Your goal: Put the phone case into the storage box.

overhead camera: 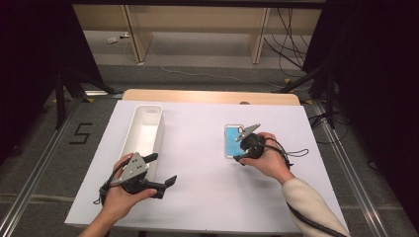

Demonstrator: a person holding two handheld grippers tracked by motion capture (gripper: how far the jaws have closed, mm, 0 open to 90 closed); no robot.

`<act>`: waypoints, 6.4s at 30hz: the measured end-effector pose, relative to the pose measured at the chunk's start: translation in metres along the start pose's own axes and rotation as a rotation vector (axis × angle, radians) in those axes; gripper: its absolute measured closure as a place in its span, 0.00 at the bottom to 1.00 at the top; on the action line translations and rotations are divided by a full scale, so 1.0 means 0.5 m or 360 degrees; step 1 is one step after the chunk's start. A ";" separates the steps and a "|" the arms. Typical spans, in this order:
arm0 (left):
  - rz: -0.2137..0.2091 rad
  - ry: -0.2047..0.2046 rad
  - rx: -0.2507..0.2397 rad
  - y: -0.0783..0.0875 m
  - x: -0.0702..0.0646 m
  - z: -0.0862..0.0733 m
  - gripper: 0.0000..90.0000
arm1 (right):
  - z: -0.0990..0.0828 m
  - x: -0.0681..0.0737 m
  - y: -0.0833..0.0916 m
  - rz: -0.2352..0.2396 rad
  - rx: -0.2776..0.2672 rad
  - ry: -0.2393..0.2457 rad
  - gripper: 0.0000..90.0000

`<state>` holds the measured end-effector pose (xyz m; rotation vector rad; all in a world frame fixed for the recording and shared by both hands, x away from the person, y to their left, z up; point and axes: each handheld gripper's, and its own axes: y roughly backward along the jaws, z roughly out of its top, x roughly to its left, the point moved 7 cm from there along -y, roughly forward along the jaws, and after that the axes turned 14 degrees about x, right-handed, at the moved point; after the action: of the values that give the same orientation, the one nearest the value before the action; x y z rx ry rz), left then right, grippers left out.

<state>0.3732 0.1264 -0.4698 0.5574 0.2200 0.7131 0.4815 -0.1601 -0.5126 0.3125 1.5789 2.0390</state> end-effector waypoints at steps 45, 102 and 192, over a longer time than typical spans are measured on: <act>-0.0006 0.0006 -0.0002 0.000 -0.001 0.000 0.04 | 0.040 -0.016 -0.033 -0.0228 0.0483 0.0542 0.53; -0.0006 0.0007 0.0001 -0.001 -0.002 -0.001 0.04 | 0.036 0.015 -0.031 -0.0148 0.0536 0.0734 0.97; -0.0001 0.0094 -0.0004 -0.006 -0.026 0.037 0.16 | 0.037 0.191 0.084 -0.0250 0.0039 0.0966 0.99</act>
<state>0.3719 0.1084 -0.4560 0.5340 0.2744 0.7297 0.4000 -0.1002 -0.4809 -0.4552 1.8950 2.1004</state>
